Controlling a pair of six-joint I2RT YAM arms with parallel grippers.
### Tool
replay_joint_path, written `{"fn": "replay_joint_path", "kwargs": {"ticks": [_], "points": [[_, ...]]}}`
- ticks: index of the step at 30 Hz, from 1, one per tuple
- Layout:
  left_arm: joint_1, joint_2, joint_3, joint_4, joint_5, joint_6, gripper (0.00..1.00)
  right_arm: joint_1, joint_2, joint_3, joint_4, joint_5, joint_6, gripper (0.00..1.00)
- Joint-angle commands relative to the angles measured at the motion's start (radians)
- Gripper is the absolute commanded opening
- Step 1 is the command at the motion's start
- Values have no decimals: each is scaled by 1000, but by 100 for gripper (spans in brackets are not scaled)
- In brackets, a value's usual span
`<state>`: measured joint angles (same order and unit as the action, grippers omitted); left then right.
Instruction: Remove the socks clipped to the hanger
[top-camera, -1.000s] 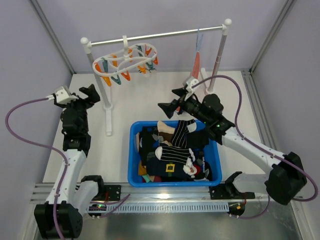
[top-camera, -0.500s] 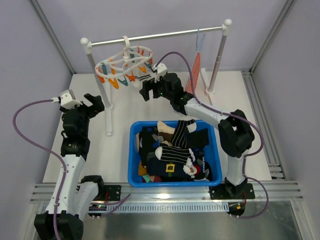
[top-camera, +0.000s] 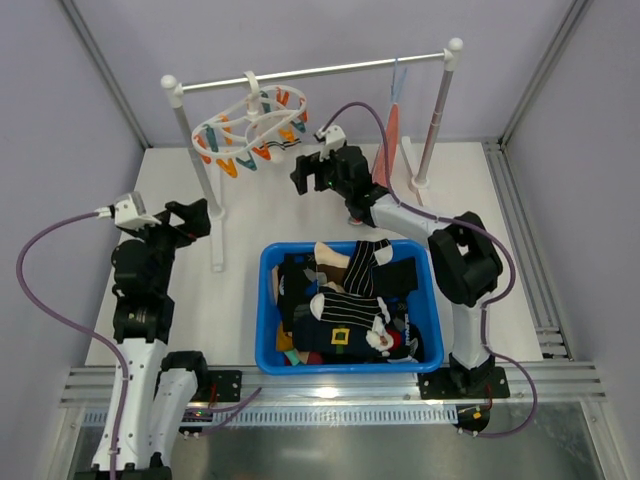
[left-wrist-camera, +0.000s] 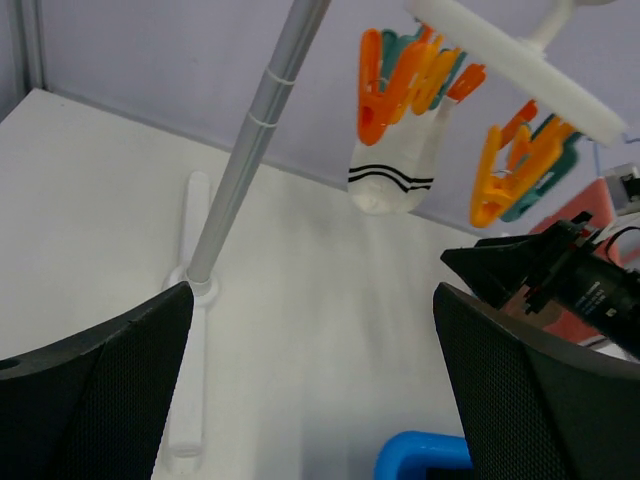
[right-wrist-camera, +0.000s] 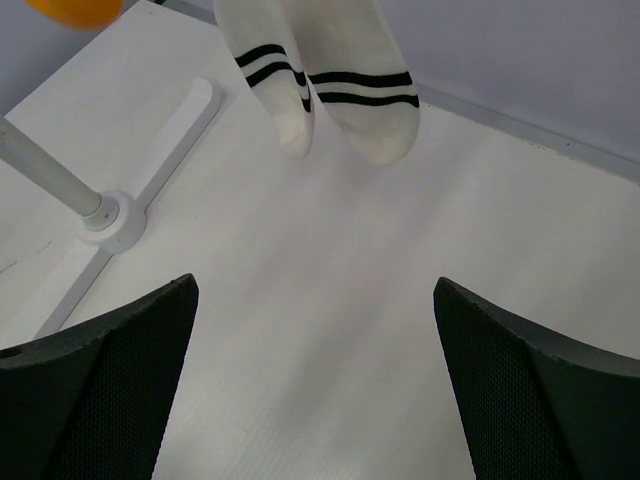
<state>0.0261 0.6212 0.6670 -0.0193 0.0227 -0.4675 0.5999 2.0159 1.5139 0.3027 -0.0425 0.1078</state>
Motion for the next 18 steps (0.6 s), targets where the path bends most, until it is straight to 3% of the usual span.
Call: {"fn": "replay_joint_path", "kwargs": {"ticks": [1, 5, 9, 12, 18], "points": [[-2, -72, 36, -7, 121, -38, 100, -25, -146, -146, 131, 18, 0, 100], [-2, -117, -6, 149, 331, -152, 100, -49, -311, -293, 188, 26, -22, 100], [-3, -121, 5, 173, 382, -180, 100, -87, -428, -357, 240, -87, 12, 100], [-3, -123, 11, 170, 376, -181, 100, -120, -434, -360, 297, -187, 53, 99], [-5, -92, 2, 182, 388, -188, 100, -126, -307, -204, 262, -263, 78, 87]]}}
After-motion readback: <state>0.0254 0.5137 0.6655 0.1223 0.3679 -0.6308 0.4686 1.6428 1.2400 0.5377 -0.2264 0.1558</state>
